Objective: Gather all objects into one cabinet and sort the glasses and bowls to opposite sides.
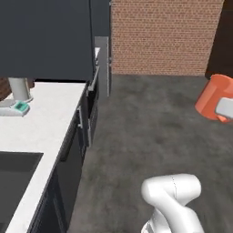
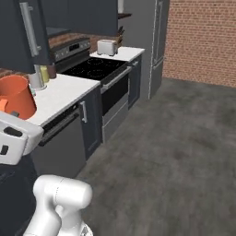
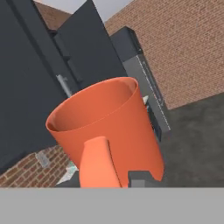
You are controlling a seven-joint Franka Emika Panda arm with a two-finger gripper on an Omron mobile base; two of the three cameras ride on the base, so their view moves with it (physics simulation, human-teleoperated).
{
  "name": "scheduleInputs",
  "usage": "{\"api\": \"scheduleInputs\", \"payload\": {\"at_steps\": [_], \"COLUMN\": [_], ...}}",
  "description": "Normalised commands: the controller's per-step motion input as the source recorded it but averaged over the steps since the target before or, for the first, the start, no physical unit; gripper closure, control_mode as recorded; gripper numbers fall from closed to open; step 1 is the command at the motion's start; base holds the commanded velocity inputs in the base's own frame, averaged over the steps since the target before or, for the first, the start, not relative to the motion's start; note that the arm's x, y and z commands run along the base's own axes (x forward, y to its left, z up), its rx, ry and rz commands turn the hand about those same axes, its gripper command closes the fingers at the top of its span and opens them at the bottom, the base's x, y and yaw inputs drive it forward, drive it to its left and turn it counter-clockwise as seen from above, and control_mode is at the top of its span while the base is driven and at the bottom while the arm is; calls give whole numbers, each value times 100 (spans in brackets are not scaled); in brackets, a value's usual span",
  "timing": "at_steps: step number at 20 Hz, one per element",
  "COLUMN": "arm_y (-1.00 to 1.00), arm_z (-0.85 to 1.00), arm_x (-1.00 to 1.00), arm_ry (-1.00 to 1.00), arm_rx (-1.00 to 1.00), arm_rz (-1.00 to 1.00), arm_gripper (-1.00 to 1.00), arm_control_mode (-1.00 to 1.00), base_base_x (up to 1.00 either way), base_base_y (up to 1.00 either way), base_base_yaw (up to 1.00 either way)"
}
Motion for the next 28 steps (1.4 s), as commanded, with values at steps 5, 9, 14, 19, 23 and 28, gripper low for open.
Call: {"api": "scheduleInputs", "payload": {"at_steps": [5,9,14,19,23,28], "arm_y": [0,0,0,0,0,0], "arm_z": [0,0,0,0,0,0], "arm_x": [0,0,0,0,0,0], "arm_ry": [0,0,0,0,0,0], "arm_rx": [0,0,0,0,0,0], "arm_rz": [0,0,0,0,0,0], "arm_gripper": [100,100,100,100,100,100], "arm_control_mode": [100,100,100,100,100,100], "base_base_x": [35,85,99,98,91,75], "base_base_y": [-71,-66,-66,-70,-44,-8], "base_base_yaw": [-53,-23,0,12,26,39]}}
